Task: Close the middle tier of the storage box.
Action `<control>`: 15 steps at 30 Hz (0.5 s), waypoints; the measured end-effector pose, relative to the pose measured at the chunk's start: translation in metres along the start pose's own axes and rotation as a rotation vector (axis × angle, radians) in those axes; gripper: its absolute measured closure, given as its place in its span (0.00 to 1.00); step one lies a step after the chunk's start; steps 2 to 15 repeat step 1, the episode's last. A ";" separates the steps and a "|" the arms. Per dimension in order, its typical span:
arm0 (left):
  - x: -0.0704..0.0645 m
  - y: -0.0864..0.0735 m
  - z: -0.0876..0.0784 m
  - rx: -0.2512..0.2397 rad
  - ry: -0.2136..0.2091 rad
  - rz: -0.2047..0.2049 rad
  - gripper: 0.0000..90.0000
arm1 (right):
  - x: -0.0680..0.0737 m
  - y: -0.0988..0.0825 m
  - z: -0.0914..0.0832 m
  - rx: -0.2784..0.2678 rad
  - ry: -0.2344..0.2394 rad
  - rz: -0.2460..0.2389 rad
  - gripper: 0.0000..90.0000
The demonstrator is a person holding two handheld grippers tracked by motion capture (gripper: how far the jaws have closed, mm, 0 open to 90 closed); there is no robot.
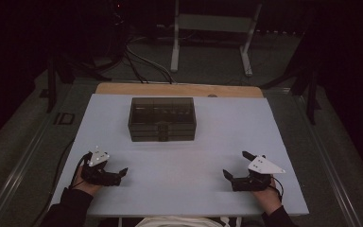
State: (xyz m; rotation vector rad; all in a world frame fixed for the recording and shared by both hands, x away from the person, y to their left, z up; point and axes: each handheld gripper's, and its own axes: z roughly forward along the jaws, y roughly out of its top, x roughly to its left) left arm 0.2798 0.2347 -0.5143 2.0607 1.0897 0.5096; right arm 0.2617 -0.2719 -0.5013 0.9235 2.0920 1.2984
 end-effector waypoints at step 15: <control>0.000 0.000 0.000 0.000 0.003 0.001 0.01 | 0.000 0.000 0.000 0.000 -0.001 0.001 0.00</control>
